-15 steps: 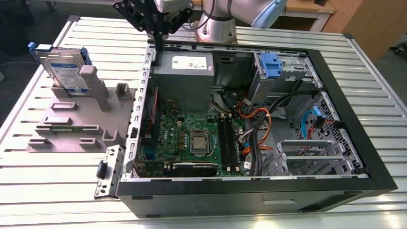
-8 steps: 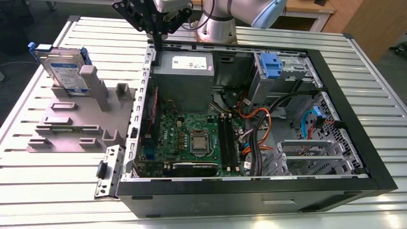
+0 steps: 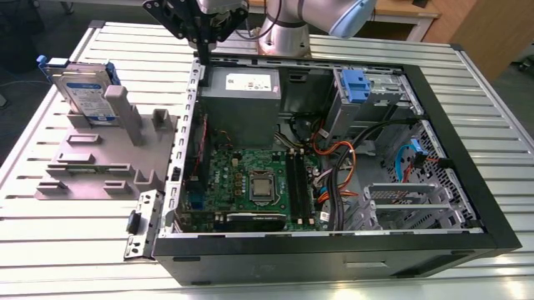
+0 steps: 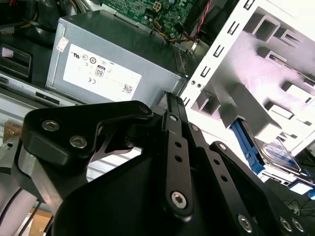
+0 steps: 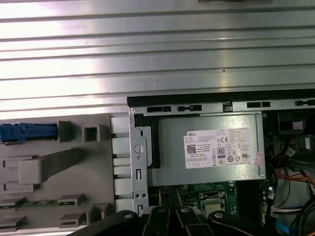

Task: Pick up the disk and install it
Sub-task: 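Reach for the disk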

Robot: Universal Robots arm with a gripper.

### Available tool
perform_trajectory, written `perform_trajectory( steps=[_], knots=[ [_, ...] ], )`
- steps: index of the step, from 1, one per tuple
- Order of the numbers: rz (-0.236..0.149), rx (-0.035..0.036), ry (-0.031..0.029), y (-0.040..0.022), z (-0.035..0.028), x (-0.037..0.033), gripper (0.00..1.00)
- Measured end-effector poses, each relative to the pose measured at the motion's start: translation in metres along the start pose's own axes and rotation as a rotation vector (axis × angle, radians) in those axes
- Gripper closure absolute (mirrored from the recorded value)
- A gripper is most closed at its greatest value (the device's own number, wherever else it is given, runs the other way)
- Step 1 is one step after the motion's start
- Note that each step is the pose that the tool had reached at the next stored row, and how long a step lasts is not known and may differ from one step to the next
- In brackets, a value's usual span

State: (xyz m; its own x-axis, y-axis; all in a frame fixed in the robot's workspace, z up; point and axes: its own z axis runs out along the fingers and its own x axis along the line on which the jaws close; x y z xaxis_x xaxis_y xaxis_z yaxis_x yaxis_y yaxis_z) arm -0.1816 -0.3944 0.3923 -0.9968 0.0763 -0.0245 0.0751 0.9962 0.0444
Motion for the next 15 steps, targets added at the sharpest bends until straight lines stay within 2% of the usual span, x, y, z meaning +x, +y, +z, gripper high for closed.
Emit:
perform_trajectory(
  steps=[6,15],
  knots=[
    [0.0,0.0,0.0,0.0002,-0.0001,0.0117,0.89],
    [0.0,0.0,0.0,0.0007,0.0,0.024,0.89]
  ],
)
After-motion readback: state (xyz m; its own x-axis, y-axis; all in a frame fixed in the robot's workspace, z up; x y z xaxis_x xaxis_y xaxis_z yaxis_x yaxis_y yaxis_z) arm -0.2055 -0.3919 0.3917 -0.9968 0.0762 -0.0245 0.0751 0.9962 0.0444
